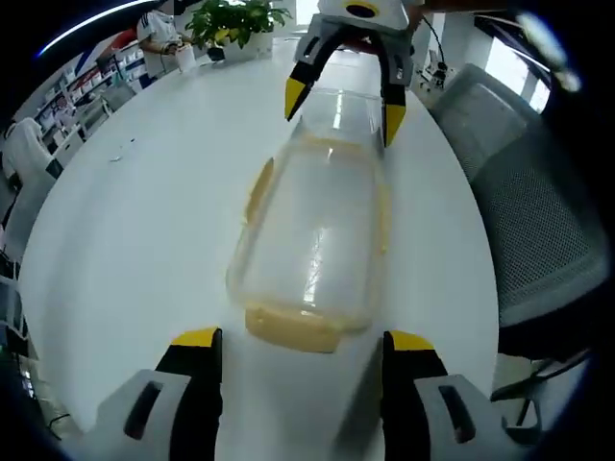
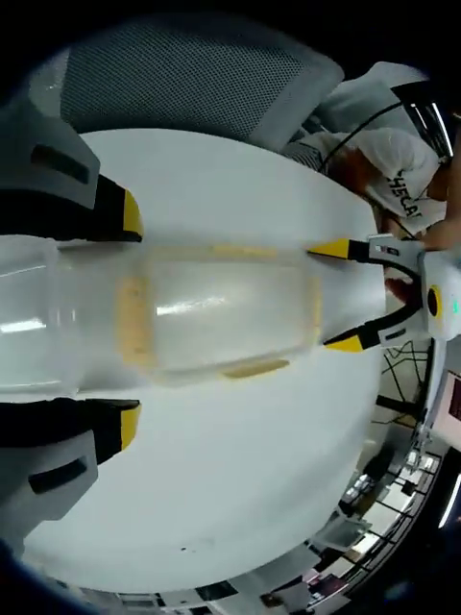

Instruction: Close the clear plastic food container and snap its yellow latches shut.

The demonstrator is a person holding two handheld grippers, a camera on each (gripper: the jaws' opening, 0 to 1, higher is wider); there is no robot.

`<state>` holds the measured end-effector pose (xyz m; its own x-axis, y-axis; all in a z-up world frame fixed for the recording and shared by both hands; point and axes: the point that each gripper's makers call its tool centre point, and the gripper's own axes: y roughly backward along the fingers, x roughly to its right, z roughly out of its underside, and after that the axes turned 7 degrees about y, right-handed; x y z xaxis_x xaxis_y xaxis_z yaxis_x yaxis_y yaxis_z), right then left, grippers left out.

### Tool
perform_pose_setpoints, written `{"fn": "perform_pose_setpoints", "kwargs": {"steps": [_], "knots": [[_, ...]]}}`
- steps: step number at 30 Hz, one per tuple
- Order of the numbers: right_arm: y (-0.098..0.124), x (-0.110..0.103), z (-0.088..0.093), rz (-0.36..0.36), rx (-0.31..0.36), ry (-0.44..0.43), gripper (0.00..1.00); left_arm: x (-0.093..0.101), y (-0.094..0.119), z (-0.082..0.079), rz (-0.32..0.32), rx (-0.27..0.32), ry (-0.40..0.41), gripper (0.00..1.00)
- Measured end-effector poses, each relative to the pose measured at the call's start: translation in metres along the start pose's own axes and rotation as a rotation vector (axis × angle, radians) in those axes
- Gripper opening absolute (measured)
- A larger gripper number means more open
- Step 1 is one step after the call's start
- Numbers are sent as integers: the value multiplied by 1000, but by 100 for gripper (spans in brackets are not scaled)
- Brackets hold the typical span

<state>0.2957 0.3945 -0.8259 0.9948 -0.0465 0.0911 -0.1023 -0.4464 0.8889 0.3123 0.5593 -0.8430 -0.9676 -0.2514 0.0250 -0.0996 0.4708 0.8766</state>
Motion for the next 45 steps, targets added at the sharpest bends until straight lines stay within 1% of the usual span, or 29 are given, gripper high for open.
{"fn": "perform_pose_setpoints", "kwargs": {"steps": [1, 2, 4, 6, 11, 16, 19, 20, 21, 22, 23, 24, 25, 28, 31, 36, 38, 40, 41, 45], "knots": [[-1, 0, 1, -7, -9, 4, 63, 0, 0, 0, 3, -2, -6, 63], [-3, -2, 4, -25, -33, 29, 61, 0, -1, -1, 6, -6, -14, 63], [-8, -3, 8, -41, -50, 47, 61, 1, -2, -1, 14, -14, -33, 62], [-10, -4, 10, -46, -57, 63, 61, -1, -2, -2, 11, -19, -65, 56], [-13, -4, 16, -61, -75, 57, 58, -3, -4, 0, 15, -32, -56, 56], [-16, -4, 17, -71, -79, 65, 55, -4, -5, 0, 17, -41, -68, 56], [-17, -1, 17, -71, -82, 43, 53, -5, -6, -2, 22, -45, -74, 55], [-17, -1, 17, -70, -88, 35, 51, -5, -7, -2, 24, -45, -76, 54], [-17, -2, 18, -77, -99, 41, 46, -5, -7, -3, 28, -45, -78, 52], [-17, -3, 20, -81, -111, 54, 40, -3, -7, -6, 35, -39, -86, 46], [-16, -5, 21, -88, -128, 82, 38, 0, -8, -7, 63, -39, -114, 40], [-16, -3, 21, -79, -135, 80, 38, 1, -8, -6, 64, -49, -99, 38], [-18, -3, 20, -84, -130, 77, 38, 2, -9, -7, 71, -43, -117, 35], [-18, -1, 19, -84, -140, 70, 37, 1, -9, -8, 77, -46, -125, 34], [-19, -1, 18, -83, -177, 68, 37, 2, -10, -8, 76, -59, -133, 34], [-21, 1, 18, -94, -214, 65, 38, 2, -10, -9, 74, -79, -138, 34], [-21, 1, 18, -104, -230, 80, 38, 2, -11, -10, 73, -81, -129, 34], [-21, 1, 19, -122, -261, 123, 39, 2, -12, -11, 75, -92, -136, 35], [-21, 0, 18, -120, -277, 109, 39, 2, -13, -11, 81, -107, -159, 35], [-20, 1, 19, -120, -280, 110, 39, 2, -12, -10, 82, -112, -158, 36]]}}
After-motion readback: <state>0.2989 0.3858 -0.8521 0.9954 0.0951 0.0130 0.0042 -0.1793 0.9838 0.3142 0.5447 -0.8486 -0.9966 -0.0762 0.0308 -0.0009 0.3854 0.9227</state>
